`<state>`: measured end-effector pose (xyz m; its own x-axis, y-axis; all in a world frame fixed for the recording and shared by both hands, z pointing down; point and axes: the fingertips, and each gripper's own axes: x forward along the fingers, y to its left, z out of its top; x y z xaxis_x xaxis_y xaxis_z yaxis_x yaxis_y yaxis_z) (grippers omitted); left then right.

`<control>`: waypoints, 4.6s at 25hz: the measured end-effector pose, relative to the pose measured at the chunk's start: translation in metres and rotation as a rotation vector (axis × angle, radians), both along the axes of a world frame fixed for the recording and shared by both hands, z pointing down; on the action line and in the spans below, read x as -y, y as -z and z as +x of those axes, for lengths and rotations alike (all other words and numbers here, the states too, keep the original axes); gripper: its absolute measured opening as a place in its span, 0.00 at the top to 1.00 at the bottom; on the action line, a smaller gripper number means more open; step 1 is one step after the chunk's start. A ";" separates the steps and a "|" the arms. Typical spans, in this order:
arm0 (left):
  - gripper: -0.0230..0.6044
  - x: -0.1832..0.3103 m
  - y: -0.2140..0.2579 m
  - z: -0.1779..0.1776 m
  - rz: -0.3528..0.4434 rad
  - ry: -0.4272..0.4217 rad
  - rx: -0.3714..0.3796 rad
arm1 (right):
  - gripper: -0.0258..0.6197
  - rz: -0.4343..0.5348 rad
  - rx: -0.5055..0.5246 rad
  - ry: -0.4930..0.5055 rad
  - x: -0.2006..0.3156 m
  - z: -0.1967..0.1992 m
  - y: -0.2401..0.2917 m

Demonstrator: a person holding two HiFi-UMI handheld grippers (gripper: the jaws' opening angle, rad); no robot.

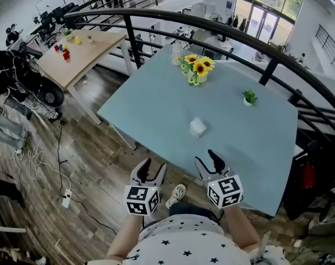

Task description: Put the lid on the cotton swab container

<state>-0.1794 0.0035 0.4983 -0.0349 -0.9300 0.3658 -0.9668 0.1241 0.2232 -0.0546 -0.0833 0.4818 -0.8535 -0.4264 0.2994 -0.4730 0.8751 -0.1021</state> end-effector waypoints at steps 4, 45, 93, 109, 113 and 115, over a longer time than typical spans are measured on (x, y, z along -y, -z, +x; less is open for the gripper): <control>0.62 0.041 0.004 -0.015 0.003 -0.036 0.001 | 0.65 0.002 -0.027 -0.023 0.034 -0.009 -0.012; 0.62 0.220 -0.017 -0.051 -0.079 -0.377 -0.008 | 0.65 -0.127 -0.280 -0.152 0.157 -0.058 -0.166; 0.68 0.278 0.046 0.015 0.021 -0.761 -0.034 | 0.66 0.024 -0.167 -0.212 0.146 -0.062 -0.061; 0.95 0.285 0.055 0.053 0.007 -0.868 0.050 | 0.66 0.093 -0.193 -0.207 0.148 -0.061 -0.047; 0.96 0.283 0.049 0.056 -0.015 -0.889 0.083 | 0.66 0.094 -0.177 -0.227 0.154 -0.057 -0.042; 0.96 0.282 0.048 0.056 -0.021 -0.891 0.082 | 0.66 0.090 -0.165 -0.238 0.157 -0.055 -0.040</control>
